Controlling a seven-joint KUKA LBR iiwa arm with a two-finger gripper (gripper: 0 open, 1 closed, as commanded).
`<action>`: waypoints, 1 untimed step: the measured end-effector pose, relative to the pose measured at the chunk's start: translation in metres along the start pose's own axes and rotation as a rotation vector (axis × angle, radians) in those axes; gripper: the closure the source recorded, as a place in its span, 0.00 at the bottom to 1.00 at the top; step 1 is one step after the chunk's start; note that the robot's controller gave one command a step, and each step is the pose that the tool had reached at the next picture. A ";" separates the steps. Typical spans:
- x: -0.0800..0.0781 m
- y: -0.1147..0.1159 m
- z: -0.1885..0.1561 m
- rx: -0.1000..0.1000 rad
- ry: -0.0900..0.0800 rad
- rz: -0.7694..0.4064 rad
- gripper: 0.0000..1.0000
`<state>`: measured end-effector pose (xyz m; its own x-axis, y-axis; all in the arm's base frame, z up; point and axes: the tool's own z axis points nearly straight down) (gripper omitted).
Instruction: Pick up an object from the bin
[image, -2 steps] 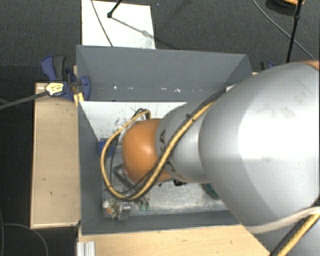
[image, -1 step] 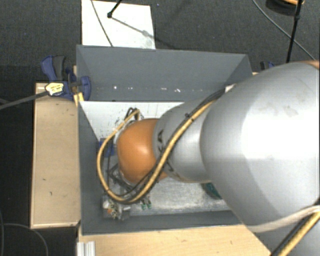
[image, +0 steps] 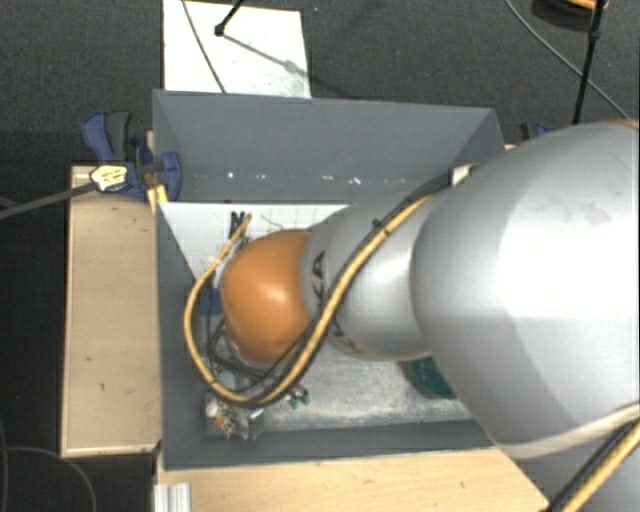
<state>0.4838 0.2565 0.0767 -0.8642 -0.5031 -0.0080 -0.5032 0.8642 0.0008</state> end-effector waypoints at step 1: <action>0.001 -0.001 0.000 0.001 0.004 0.005 1.00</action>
Offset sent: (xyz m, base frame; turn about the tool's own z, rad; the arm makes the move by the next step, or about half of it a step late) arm 0.0000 0.0000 0.0000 0.0000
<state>0.4833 0.2553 0.0765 -0.8665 -0.4992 -0.0041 -0.4992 0.8665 0.0000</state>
